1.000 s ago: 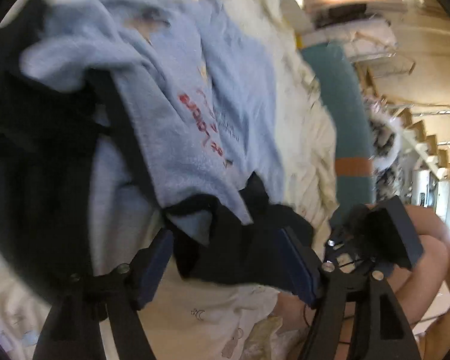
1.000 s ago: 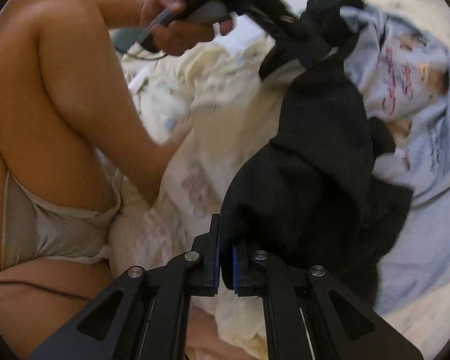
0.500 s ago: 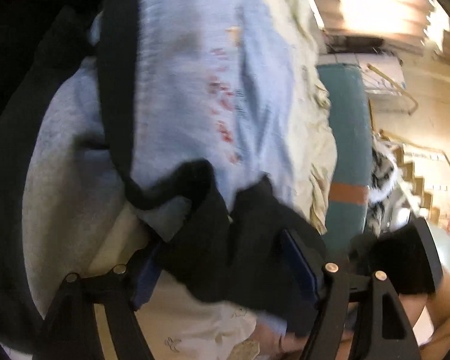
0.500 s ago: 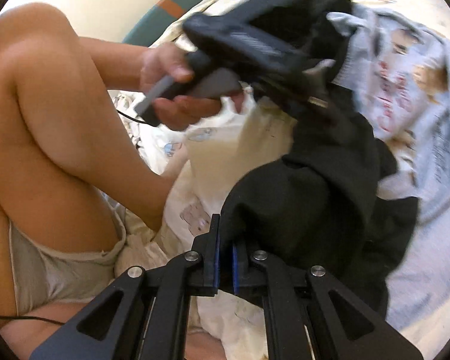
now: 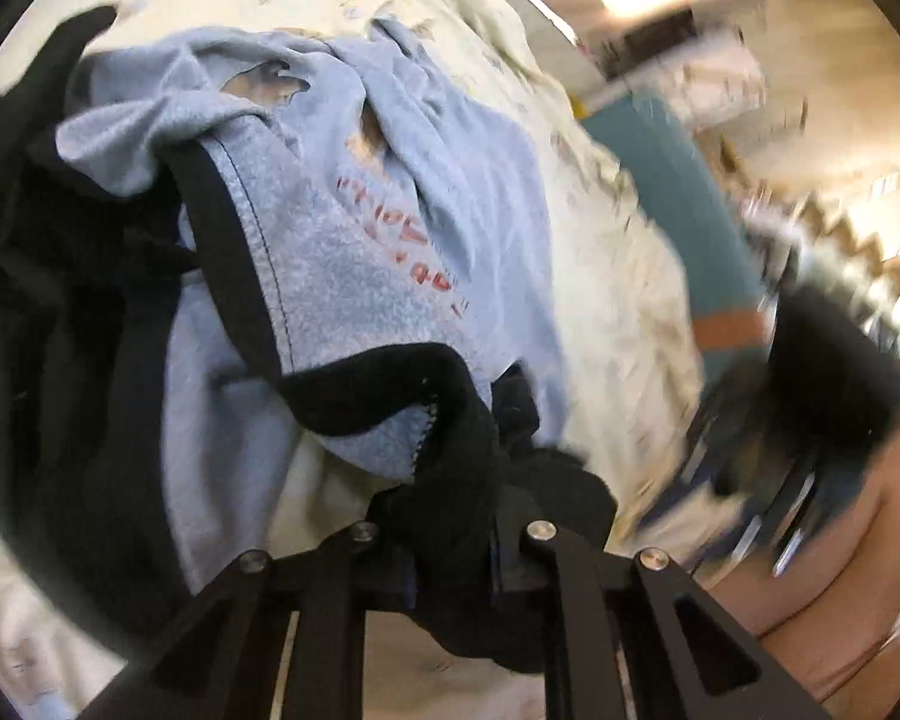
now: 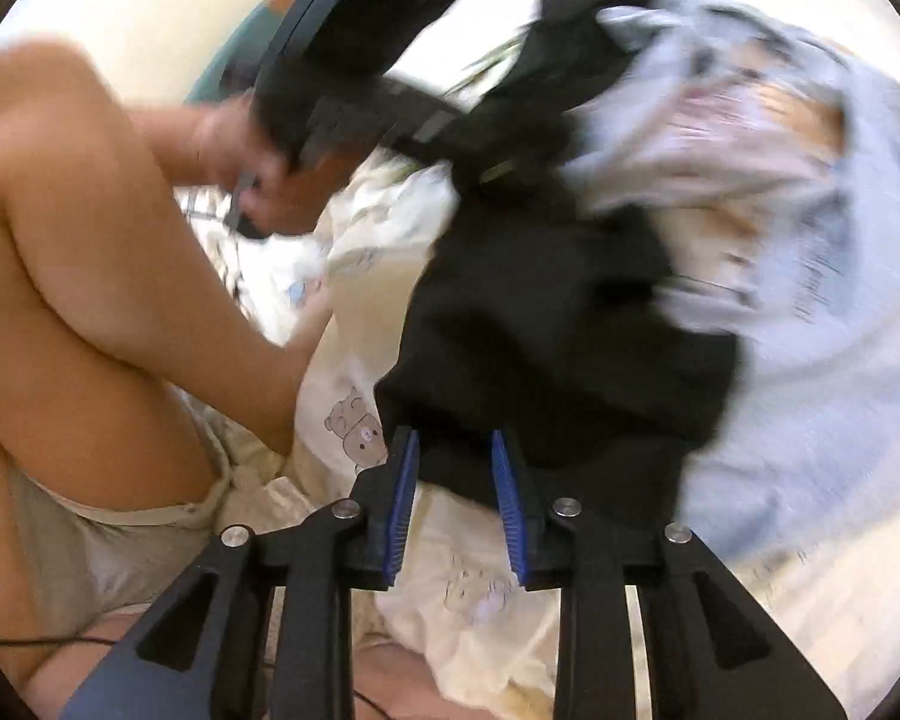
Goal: Fold clothes
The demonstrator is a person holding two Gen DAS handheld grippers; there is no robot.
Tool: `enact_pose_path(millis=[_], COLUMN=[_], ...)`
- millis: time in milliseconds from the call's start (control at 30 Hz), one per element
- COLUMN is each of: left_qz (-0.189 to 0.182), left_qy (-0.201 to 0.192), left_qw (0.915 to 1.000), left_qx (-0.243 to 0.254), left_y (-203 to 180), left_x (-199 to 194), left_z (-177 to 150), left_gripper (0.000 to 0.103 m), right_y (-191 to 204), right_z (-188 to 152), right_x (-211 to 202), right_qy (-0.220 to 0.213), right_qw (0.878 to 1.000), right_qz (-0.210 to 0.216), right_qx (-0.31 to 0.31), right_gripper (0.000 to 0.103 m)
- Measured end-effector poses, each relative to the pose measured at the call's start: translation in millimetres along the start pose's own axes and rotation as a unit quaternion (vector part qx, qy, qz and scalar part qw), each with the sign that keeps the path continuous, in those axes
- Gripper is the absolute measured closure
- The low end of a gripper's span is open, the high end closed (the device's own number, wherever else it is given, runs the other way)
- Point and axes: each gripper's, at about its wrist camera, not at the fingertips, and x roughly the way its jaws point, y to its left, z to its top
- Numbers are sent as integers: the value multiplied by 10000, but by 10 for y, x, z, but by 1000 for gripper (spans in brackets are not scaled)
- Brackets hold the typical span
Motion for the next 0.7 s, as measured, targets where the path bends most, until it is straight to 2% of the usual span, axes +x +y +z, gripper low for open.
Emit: enact_pose_path(millis=[67,167,200,233,267,300,367,533,633,700], left_qz=[21,-4,-31,-59,-88,-86,-49,-133,-161,-141], left_qy=[-12,-63,-80,-93,-105,-98,-75,-181,-239,-203], left_qw=[10000,10000,9999,9999,9998,9999,10000,9997,9995,9996], left_qx=[-8,-73,-95,-106,-115,-85,23,-63,-129,-141], left_y=[33,81,67,56,47,29,5,59,95,123], left_x=[1,12,31,25,11,36,66,-21,-78,-99], left_z=[-45,-98,-111,-122,-132,-133,-126,-208,-260,-282], left_gripper=[88,88,88,88,88,88,88,88,88,88], right_y=[-67,-200,-249,-298,-347,-404,-502,-668,-730,-847], right_z=[-7,192,344,495,650,820,1222,2182,2718,2930], right_x=[-220,-486,-540,-593,-619,-602,-485,-79,302,618], right_qy=[-179,-494,-628,-761,-868,-931,-1006,-1044,-681,-192], right_qw=[9997,9965,9941,9911,9881,9859,9839,9815,9828,9838], right_qz=[-131,-656,-859,-1062,-1238,-1351,-1442,-1604,-1700,-1771], right_qx=[80,137,191,245,295,338,305,80,-220,-196], right_gripper=[73,72,64,52,20,0,0,1,1,2])
